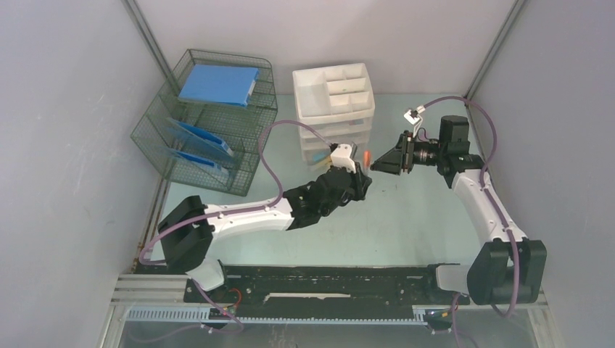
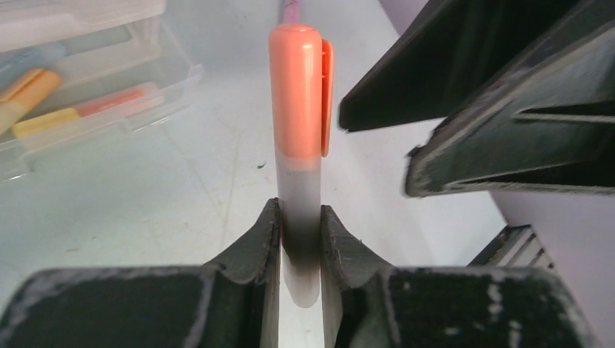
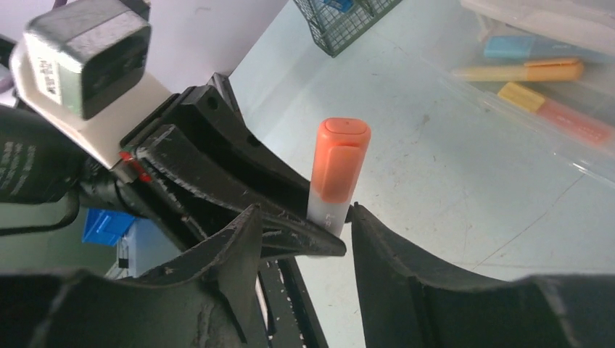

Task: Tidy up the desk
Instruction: Place the stationery in the drawer.

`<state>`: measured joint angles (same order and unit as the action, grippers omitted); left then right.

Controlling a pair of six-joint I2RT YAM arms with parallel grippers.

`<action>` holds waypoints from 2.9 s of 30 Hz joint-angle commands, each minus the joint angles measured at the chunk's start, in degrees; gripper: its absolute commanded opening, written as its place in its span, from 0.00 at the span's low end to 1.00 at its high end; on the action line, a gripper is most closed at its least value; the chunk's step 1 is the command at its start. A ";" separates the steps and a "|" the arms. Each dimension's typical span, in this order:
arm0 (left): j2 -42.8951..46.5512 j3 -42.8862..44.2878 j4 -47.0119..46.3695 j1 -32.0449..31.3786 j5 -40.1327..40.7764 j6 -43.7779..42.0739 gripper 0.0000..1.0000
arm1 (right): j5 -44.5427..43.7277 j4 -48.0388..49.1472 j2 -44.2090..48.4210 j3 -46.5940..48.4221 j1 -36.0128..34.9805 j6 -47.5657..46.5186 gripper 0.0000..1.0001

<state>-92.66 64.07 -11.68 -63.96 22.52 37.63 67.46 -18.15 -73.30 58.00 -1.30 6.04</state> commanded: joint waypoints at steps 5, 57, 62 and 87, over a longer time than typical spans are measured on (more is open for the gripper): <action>9.08 -6.80 -1.95 1.12 -3.56 -15.45 0.00 | 4.46 -3.69 3.64 0.05 -0.09 -9.43 0.61; -21.01 24.28 28.42 19.71 5.30 -55.12 0.08 | 4.95 -5.97 3.20 0.04 5.38 -12.62 0.62; -22.56 25.71 28.40 19.77 7.08 -56.27 0.24 | 4.97 -5.97 2.96 0.01 5.61 -12.72 0.62; -0.36 14.50 26.19 19.37 -2.32 -45.25 0.57 | 5.01 -6.19 3.08 -0.01 7.69 -12.84 0.62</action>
<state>-100.53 81.93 17.41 -44.49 24.60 -13.41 72.07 -24.67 -70.59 57.98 5.78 -5.74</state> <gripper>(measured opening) 0.538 0.621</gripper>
